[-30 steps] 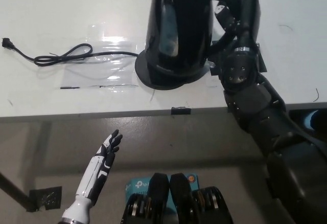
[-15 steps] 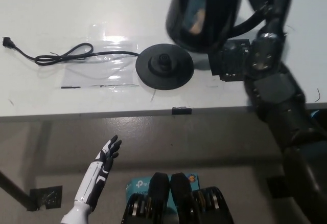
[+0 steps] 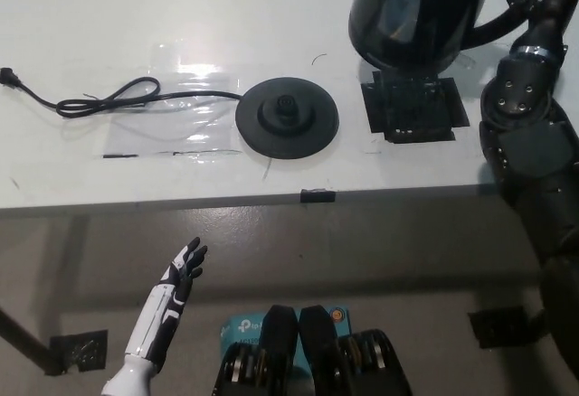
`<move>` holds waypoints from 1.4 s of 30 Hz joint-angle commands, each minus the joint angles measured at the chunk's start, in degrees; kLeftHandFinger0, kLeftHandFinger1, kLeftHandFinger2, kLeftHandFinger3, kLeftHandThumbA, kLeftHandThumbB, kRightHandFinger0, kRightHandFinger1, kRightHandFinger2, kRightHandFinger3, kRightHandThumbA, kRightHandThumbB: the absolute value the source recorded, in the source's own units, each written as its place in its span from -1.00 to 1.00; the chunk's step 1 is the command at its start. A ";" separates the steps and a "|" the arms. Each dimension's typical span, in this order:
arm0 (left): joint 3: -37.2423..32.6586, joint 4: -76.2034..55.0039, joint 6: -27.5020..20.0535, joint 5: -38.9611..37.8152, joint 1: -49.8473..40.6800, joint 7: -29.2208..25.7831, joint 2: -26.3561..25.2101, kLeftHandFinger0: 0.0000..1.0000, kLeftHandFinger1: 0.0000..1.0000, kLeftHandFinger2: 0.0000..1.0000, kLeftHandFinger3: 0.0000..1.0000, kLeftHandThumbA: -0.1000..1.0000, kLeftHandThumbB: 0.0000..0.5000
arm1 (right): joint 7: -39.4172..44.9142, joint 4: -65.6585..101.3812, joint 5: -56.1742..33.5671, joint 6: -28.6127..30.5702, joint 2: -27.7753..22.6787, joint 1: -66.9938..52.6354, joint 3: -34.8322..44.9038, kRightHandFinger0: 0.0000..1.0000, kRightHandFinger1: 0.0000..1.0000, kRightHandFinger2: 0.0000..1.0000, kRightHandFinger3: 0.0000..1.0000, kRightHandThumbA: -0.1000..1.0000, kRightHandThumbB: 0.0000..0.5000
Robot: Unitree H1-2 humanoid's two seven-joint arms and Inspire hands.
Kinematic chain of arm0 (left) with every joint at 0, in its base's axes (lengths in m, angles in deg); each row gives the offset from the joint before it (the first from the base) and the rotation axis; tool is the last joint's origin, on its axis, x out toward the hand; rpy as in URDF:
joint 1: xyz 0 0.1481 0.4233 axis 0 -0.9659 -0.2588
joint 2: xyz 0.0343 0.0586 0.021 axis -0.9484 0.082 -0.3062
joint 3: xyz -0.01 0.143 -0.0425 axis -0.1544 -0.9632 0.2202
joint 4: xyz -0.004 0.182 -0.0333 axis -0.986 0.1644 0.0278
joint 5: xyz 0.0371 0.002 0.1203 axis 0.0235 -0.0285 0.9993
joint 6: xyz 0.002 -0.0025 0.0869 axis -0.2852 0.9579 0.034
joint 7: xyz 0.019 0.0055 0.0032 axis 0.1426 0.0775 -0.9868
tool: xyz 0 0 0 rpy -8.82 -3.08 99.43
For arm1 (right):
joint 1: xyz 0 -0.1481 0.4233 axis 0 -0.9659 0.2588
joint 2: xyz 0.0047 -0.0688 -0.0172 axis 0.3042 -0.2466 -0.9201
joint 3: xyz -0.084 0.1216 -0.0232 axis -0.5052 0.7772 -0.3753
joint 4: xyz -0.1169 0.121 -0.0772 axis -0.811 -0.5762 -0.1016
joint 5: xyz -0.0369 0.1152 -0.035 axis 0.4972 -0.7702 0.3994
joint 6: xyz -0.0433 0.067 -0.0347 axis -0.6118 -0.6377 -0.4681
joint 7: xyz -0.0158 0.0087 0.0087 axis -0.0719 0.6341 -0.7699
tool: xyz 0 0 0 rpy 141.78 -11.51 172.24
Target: Use the right hand to grab the handle of the kettle from the base and place it on the right side
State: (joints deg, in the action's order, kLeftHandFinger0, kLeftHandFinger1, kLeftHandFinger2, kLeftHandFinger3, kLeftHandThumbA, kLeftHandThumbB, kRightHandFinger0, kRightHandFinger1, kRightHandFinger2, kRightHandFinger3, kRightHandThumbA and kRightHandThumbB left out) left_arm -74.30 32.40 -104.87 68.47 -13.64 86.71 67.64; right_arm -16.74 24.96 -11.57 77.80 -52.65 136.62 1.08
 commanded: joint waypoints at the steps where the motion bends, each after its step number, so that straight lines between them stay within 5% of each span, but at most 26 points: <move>1: 0.63 -1.93 -2.09 -1.29 -0.41 0.64 -0.90 0.98 1.00 1.00 1.00 1.00 1.00 | -2.80 2.38 0.93 5.40 -2.14 3.11 -1.46 -1.00 -1.00 -0.16 -0.02 -0.92 -0.91; 5: 0.87 -1.72 -2.10 -1.81 -0.22 1.11 -0.82 0.99 1.00 1.00 1.00 1.00 1.00 | -3.49 1.21 1.48 5.40 -2.44 2.58 -2.90 -1.00 -1.00 -0.13 -0.07 -0.91 -0.92; 7: 0.91 -1.56 -2.10 -1.86 -0.41 1.08 -0.61 1.00 1.00 1.00 1.00 1.00 1.00 | -3.91 0.80 2.03 5.40 -2.68 2.04 -4.13 -1.00 -1.00 -0.26 -0.34 -1.00 -0.87; 12: 1.04 -1.97 -2.10 -2.11 -1.01 0.97 -0.52 1.00 1.00 1.00 1.00 1.00 1.00 | -6.43 -0.03 3.36 5.40 -2.94 0.62 -7.65 -1.00 -1.00 -0.27 -0.38 -1.00 -0.70; 20: 1.20 -1.64 -2.10 -3.09 -1.14 1.33 -0.20 1.00 1.00 1.00 1.00 1.00 1.00 | -8.13 -1.38 3.86 5.40 -4.76 -1.10 -11.19 -1.00 -0.99 -0.13 -0.14 -0.90 -0.80; 24: 1.23 -1.60 -2.10 -3.54 -1.22 1.40 -0.08 1.00 1.00 1.00 1.00 1.00 1.00 | -9.11 -1.57 4.60 5.40 -5.75 -1.97 -13.19 -1.00 -0.77 0.12 0.09 -0.84 -0.71; 25: 1.37 -1.41 -2.10 -3.58 -0.84 1.31 -0.12 1.00 1.00 1.00 1.00 1.00 1.00 | -8.99 -1.99 4.65 5.40 -5.84 -1.61 -13.47 -0.86 -0.55 0.39 0.28 -0.78 -0.61; 26: 1.49 -1.36 -2.10 -3.56 -0.70 1.21 -0.19 1.00 1.00 1.00 1.00 1.00 1.00 | -8.33 -2.42 4.76 5.40 -6.02 -1.52 -13.93 -0.53 -0.14 0.64 0.44 -0.54 -0.51; 27: 1.50 -1.48 -2.10 -3.62 -0.90 1.22 -0.21 1.00 1.00 1.00 1.00 1.00 1.00 | -7.55 -2.47 4.68 5.40 -6.11 -1.70 -14.20 -0.44 -0.10 0.59 0.36 -0.43 -0.48; 28: 1.54 -1.66 -2.10 -3.60 -1.20 1.16 -0.15 1.00 1.00 1.00 1.00 1.00 1.00 | -6.84 -3.05 5.27 5.40 -6.29 -1.84 -14.77 -0.23 0.15 0.88 0.72 -0.18 -0.31; 29: 1.61 -1.71 -2.10 -3.56 -1.19 1.12 -0.13 1.00 1.00 1.00 1.00 1.00 1.00 | -4.26 -4.11 5.22 5.40 -6.59 -1.91 -15.26 0.25 0.63 1.00 1.00 0.10 0.02; 31: 1.65 -1.71 -2.10 -3.70 -1.22 1.21 -0.10 1.00 1.00 1.00 1.00 1.00 1.00 | -1.47 -4.80 4.69 5.40 -6.78 -2.06 -15.53 0.79 1.00 1.00 1.00 0.29 0.12; 32: 1.68 -1.68 -2.10 -3.54 -1.10 1.12 -0.11 1.00 1.00 1.00 1.00 1.00 1.00 | 2.32 -4.88 3.36 5.40 -6.88 -2.47 -15.09 1.00 1.00 1.00 1.00 0.36 0.31; 35: 1.75 -2.37 -2.10 -3.73 -2.12 1.27 -0.25 1.00 1.00 1.00 1.00 1.00 1.00 | 6.76 -3.59 2.32 5.40 -6.90 -4.24 -15.12 1.00 1.00 1.00 1.00 0.46 0.66; 37: 1.89 -2.35 -2.10 -3.85 -1.93 1.23 -0.23 1.00 1.00 1.00 1.00 1.00 1.00 | 11.85 -2.02 0.72 5.40 -7.42 -5.42 -14.51 1.00 1.00 1.00 1.00 0.51 0.64; 42: 1.96 -2.26 -2.10 -4.11 -1.70 1.37 -0.41 1.00 1.00 1.00 1.00 1.00 1.00 | 18.31 0.35 -1.93 5.40 -7.93 -7.32 -12.99 1.00 1.00 1.00 1.00 0.72 0.93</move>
State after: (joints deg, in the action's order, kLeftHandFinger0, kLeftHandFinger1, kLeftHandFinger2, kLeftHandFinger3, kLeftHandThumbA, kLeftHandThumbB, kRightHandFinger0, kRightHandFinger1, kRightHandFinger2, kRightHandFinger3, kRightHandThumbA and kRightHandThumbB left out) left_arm -73.03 32.12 -104.87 65.68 -15.47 87.51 67.78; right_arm -10.54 22.02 -9.70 79.78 -59.10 129.63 -13.36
